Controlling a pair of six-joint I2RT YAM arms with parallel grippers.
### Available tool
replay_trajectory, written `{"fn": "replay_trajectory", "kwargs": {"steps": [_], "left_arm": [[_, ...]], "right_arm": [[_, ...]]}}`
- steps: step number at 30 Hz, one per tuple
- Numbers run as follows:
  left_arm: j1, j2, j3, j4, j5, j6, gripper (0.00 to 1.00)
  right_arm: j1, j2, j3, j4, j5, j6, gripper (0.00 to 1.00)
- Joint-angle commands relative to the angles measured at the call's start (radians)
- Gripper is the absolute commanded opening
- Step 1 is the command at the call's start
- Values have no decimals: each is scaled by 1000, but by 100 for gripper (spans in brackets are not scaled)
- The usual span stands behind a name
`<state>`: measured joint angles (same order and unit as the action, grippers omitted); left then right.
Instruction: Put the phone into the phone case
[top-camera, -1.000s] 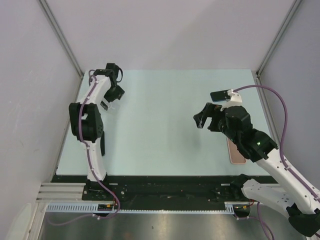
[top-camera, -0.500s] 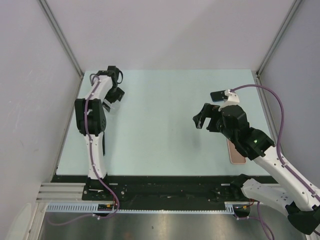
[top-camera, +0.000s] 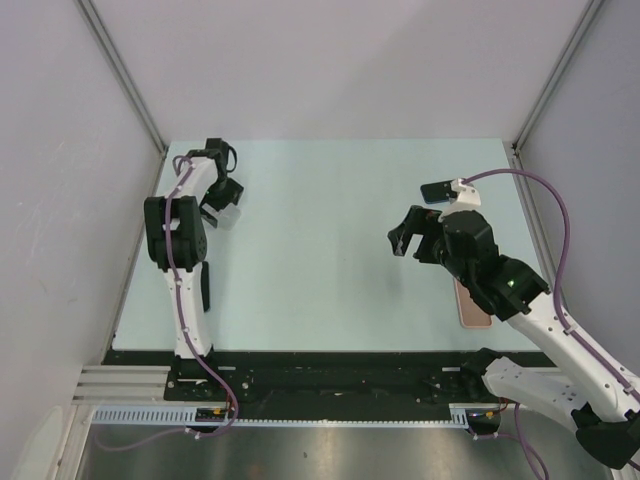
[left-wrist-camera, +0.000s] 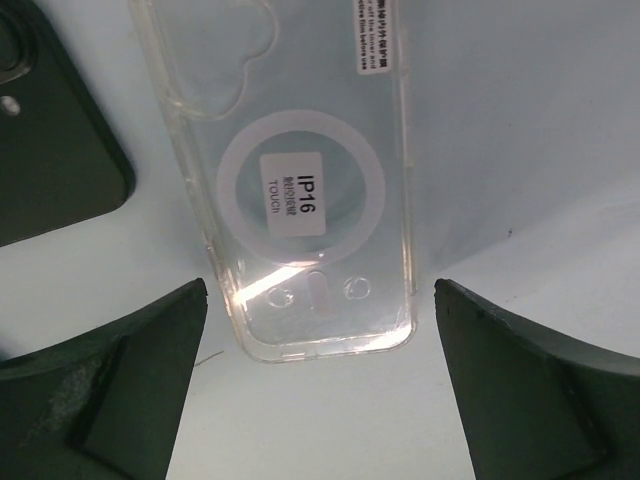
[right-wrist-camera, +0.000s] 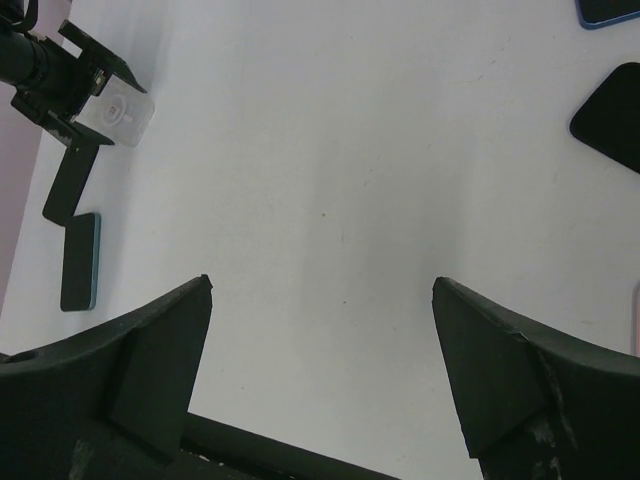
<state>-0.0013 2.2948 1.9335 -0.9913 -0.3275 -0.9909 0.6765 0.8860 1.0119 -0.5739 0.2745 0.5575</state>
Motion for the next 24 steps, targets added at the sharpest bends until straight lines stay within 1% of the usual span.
{"fn": "replay_trajectory", "kwargs": {"steps": [1, 10, 14, 17, 19, 24], "left_arm": [[-2, -14, -28, 97, 42, 20, 100], [-2, -12, -47, 69, 19, -18, 98], [-2, -6, -44, 17, 16, -41, 95], [-2, -12, -48, -16, -7, -67, 92], [-2, -24, -65, -10, -11, -69, 91], [-2, -21, -74, 11, 13, -31, 91]], "right_arm": [[9, -24, 4, 2, 61, 9, 96], [9, -39, 4, -15, 83, -4, 96], [9, -35, 4, -23, 101, 1, 96], [9, -25, 4, -21, 85, 8, 96], [9, -18, 4, -15, 69, 10, 96], [11, 1, 4, 3, -12, 4, 97]]}}
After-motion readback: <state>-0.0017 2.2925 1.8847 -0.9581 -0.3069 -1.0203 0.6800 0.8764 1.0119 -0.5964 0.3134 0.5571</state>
